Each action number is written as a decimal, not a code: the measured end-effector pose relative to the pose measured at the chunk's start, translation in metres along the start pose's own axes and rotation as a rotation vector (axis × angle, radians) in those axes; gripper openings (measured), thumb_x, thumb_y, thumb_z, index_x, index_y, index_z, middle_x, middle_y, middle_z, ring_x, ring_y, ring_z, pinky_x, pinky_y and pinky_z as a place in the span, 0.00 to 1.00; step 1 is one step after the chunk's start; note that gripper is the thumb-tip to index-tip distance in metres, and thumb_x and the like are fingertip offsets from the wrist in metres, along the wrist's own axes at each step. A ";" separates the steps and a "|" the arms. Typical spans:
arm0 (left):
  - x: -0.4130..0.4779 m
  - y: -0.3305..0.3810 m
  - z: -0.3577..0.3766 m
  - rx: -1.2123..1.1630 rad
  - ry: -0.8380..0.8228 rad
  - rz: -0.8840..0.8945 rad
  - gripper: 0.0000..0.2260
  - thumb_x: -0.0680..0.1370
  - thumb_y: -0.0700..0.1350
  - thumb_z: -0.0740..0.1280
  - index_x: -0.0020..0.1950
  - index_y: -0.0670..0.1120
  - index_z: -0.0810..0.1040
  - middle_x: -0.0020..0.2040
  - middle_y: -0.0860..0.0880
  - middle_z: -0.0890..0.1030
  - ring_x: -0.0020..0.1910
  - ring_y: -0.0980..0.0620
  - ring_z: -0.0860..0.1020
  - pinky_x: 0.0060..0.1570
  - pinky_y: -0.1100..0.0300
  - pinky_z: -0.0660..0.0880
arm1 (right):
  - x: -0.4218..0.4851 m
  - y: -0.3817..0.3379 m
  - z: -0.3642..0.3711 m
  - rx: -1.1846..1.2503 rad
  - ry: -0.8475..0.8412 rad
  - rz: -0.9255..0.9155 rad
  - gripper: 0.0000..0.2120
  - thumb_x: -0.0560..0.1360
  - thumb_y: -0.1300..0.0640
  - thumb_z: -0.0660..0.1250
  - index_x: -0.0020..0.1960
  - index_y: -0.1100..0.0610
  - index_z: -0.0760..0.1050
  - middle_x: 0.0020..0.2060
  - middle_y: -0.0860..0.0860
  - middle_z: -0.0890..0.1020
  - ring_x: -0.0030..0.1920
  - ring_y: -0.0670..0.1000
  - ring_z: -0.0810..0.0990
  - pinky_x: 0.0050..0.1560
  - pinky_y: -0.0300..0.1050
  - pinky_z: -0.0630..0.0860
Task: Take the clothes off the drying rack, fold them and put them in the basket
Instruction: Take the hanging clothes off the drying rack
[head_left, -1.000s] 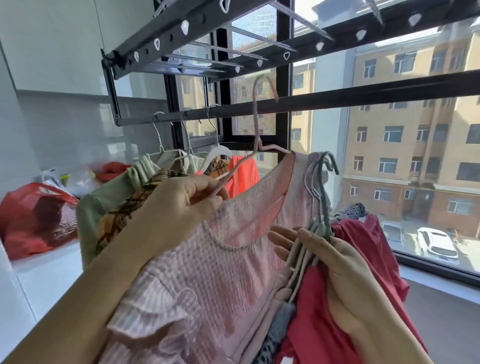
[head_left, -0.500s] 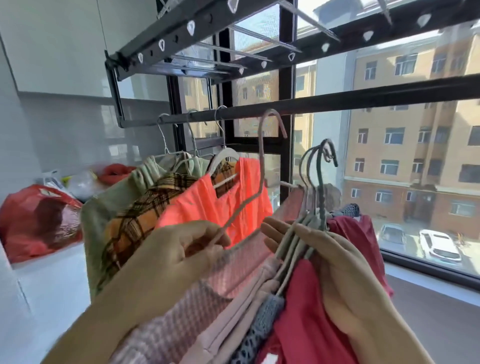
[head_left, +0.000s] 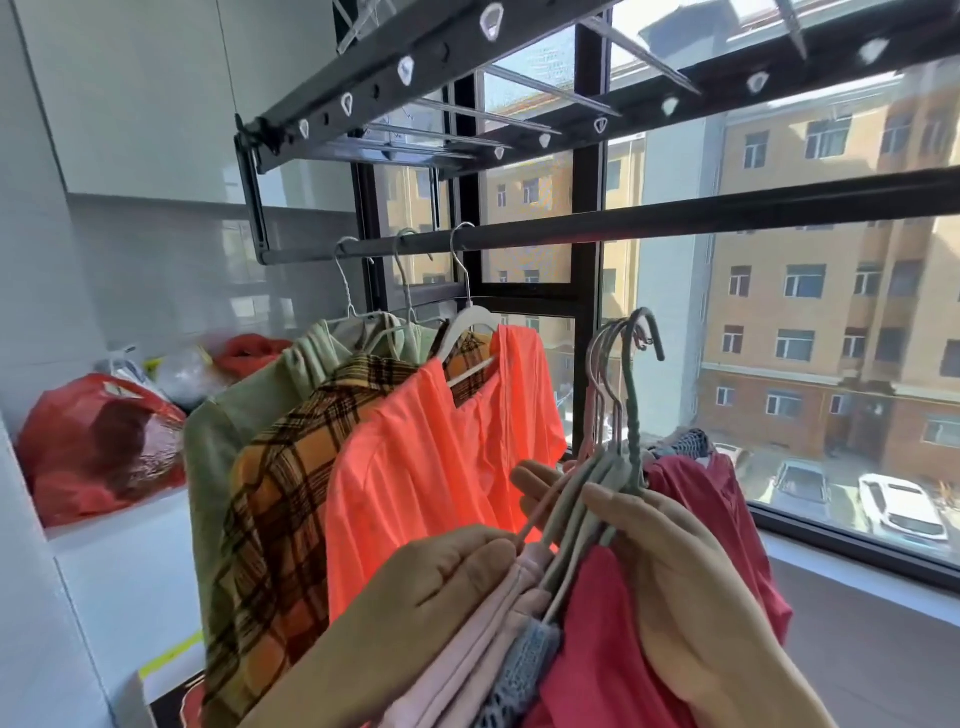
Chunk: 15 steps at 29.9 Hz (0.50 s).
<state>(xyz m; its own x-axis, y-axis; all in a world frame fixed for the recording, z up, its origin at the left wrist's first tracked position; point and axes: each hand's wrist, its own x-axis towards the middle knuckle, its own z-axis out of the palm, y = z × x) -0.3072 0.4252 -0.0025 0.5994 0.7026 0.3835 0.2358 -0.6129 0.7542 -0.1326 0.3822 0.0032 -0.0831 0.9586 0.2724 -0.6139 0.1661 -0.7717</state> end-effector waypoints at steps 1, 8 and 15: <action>0.001 0.003 -0.002 0.004 -0.024 -0.015 0.20 0.67 0.67 0.56 0.53 0.62 0.77 0.49 0.55 0.83 0.49 0.58 0.80 0.49 0.66 0.74 | 0.000 0.000 -0.001 0.005 0.001 0.002 0.34 0.49 0.52 0.83 0.51 0.68 0.80 0.54 0.64 0.81 0.56 0.59 0.80 0.52 0.49 0.80; 0.061 0.015 -0.061 0.468 0.380 0.045 0.13 0.75 0.53 0.63 0.56 0.48 0.76 0.52 0.54 0.76 0.48 0.61 0.74 0.48 0.67 0.69 | 0.000 0.001 -0.006 -0.003 0.029 -0.012 0.32 0.51 0.53 0.82 0.50 0.69 0.80 0.53 0.64 0.81 0.56 0.59 0.80 0.54 0.49 0.79; 0.111 -0.010 -0.082 0.496 0.191 -0.293 0.12 0.79 0.45 0.62 0.61 0.44 0.72 0.56 0.41 0.79 0.50 0.45 0.77 0.51 0.53 0.72 | -0.004 0.007 -0.009 -0.007 0.049 0.021 0.33 0.49 0.54 0.82 0.49 0.70 0.80 0.52 0.66 0.81 0.55 0.60 0.80 0.46 0.47 0.81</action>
<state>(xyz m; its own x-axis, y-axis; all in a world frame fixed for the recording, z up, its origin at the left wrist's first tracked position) -0.3055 0.5391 0.0763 0.3184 0.8920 0.3208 0.7265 -0.4470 0.5219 -0.1299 0.3813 -0.0087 -0.0568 0.9721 0.2277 -0.6067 0.1475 -0.7811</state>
